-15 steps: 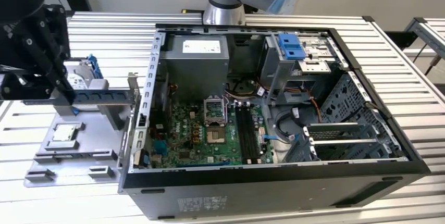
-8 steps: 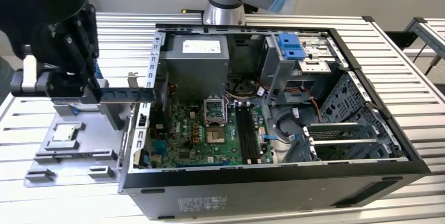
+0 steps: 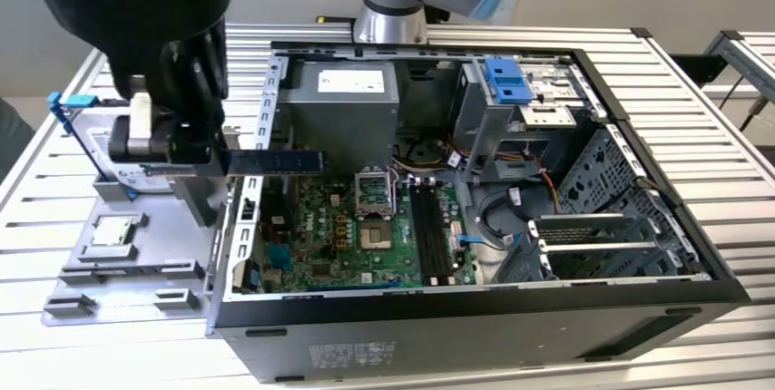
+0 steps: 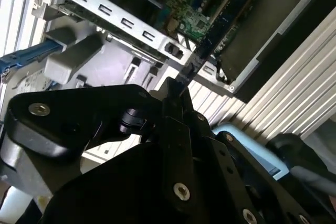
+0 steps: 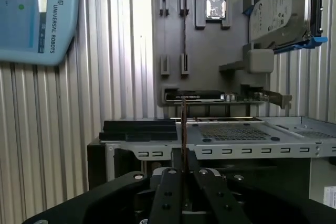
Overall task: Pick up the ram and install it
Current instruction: 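Press down the ram until it locks into place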
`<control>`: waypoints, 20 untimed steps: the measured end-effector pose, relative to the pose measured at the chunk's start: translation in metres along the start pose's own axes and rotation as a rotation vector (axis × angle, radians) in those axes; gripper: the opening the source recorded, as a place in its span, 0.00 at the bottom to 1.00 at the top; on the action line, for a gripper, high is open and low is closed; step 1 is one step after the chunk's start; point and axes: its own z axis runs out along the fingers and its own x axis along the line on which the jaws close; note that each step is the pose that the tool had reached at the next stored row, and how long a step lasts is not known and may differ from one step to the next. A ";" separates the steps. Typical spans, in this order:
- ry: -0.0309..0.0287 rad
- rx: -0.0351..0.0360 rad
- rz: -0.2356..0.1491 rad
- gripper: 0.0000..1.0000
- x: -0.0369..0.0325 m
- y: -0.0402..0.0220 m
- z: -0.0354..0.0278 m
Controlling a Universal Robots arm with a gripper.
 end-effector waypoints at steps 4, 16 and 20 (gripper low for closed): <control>0.0001 -0.0001 0.000 0.00 -0.0017 -0.0181 -0.0004; 0.0001 -0.0001 0.000 0.00 -0.0075 -0.0725 -0.0013; 0.0001 -0.0001 0.000 0.00 -0.0096 -0.0905 -0.0015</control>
